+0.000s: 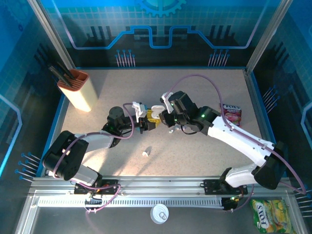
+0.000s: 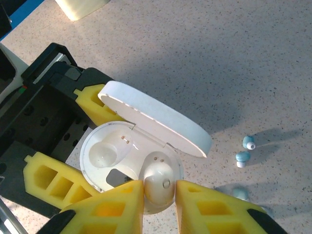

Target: Insert the wireless bluetooth earbuds into the charging case

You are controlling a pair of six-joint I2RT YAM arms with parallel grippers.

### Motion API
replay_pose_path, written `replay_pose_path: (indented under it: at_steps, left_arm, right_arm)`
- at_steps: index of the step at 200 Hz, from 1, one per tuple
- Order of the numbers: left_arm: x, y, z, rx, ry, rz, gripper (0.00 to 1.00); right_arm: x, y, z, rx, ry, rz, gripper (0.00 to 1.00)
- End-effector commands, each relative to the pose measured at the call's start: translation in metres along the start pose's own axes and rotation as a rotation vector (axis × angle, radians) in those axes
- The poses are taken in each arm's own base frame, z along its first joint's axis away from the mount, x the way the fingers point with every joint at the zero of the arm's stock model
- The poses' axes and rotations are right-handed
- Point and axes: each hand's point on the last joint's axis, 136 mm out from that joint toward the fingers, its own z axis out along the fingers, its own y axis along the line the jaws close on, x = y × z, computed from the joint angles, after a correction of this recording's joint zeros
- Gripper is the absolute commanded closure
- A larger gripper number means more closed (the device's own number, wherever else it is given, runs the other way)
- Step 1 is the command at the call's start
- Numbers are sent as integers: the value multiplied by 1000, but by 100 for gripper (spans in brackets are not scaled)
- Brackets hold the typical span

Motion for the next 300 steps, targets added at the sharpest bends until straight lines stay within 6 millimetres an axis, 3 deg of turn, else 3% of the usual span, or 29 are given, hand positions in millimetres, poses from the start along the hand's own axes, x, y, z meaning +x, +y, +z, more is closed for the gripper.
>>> replay_pose_path:
  at_steps: [1, 20, 40, 71, 93, 117, 132, 162, 198, 239, 300]
  left_arm:
    - [-22, -5, -1, 30, -49, 43, 62]
    - [-22, -6, -2, 30, -49, 45, 62]
    - [-22, -6, -2, 31, -48, 42, 62]
    - [-21, -6, -3, 21, -45, 46, 62]
    - [-21, -6, -5, 13, -41, 52, 62]
    - [-22, -8, -6, 13, -41, 51, 62]
    - [-22, -8, -6, 13, -43, 51, 62]
    - [-23, -10, -8, 9, -49, 52, 62]
    - [-20, -9, -9, 1, -48, 49, 62]
    - [-19, -8, -9, 1, -46, 50, 62]
    - [-18, -9, -9, 6, -42, 47, 62]
  right_arm:
    - [1, 1, 3, -18, 20, -14, 74]
    - [-4, 4, -3, -40, -12, -8, 71]
    - [-8, 0, -14, -41, -46, 18, 55]
    - [-8, -8, -39, -71, -134, 77, 42]
    - [4, -28, -51, -67, -174, 165, 38]
    - [26, -66, -51, -18, -183, 319, 37]
    - [41, -94, -48, 40, -173, 427, 37]
    - [92, -143, -21, 147, -73, 627, 37]
    - [130, -181, 7, 239, 11, 786, 39]
    - [151, -203, 36, 292, 90, 864, 52]
    - [183, -209, 66, 287, 182, 928, 62]
